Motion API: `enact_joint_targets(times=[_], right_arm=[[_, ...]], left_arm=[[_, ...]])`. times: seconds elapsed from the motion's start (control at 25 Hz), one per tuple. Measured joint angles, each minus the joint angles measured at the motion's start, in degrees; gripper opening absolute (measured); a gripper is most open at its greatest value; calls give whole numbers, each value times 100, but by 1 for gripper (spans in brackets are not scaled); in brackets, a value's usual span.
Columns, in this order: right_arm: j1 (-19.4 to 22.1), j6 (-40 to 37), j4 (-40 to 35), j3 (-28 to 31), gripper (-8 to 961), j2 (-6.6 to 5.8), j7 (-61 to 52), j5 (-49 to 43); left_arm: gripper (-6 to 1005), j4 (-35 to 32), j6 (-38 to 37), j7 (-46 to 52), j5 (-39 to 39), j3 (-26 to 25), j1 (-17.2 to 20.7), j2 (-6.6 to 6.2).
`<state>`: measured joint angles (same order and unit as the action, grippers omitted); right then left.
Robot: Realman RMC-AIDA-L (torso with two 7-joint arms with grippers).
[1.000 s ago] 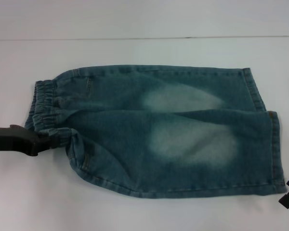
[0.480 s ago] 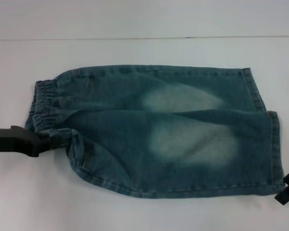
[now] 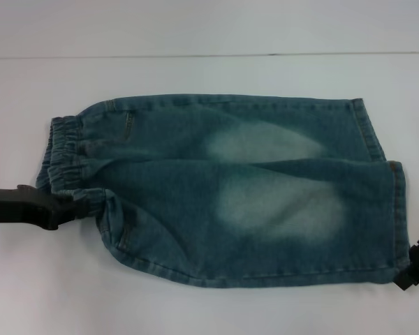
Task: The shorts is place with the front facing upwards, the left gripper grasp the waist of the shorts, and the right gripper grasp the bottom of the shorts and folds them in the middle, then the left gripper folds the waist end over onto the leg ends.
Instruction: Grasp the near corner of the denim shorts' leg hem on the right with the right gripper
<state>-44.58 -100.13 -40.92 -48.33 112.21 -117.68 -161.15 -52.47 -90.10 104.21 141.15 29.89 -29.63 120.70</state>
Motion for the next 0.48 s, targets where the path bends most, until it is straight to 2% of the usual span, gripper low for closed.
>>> enact_joint_targets(times=[0.48], right_arm=[[-19,210,-23,-43,677,48,184,151]], left_arm=[[31,23,28,-6,0,-1,11,2]])
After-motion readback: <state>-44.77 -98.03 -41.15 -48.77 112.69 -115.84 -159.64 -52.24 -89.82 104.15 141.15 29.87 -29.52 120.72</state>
